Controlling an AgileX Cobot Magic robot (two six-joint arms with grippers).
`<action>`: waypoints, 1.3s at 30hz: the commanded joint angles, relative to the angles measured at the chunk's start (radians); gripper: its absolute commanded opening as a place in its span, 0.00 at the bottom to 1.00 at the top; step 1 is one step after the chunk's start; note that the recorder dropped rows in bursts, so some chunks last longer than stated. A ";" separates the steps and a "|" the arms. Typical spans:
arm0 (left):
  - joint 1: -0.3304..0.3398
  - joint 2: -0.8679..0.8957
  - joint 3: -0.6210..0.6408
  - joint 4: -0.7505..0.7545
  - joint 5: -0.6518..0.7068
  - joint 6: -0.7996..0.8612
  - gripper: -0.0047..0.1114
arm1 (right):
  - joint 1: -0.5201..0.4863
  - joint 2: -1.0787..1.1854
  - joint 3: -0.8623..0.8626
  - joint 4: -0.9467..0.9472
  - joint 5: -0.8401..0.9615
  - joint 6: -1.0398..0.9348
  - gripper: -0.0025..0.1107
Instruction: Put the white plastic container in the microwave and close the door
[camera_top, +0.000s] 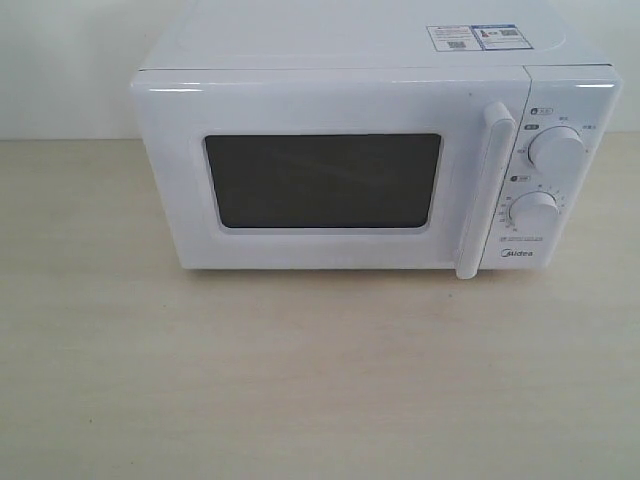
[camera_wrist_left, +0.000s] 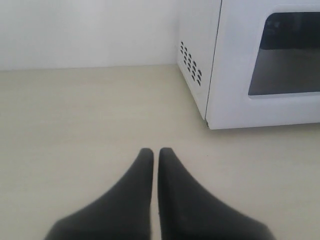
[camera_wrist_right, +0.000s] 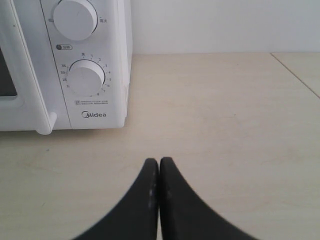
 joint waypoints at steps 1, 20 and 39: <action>0.004 -0.004 0.004 -0.013 -0.012 0.004 0.08 | -0.003 -0.005 0.000 -0.004 -0.003 -0.006 0.02; 0.024 -0.004 0.004 -0.013 -0.012 0.004 0.08 | -0.003 -0.005 0.000 -0.004 -0.003 -0.006 0.02; 0.028 -0.004 0.004 -0.013 -0.010 0.004 0.08 | -0.003 -0.005 0.000 -0.004 -0.003 -0.006 0.02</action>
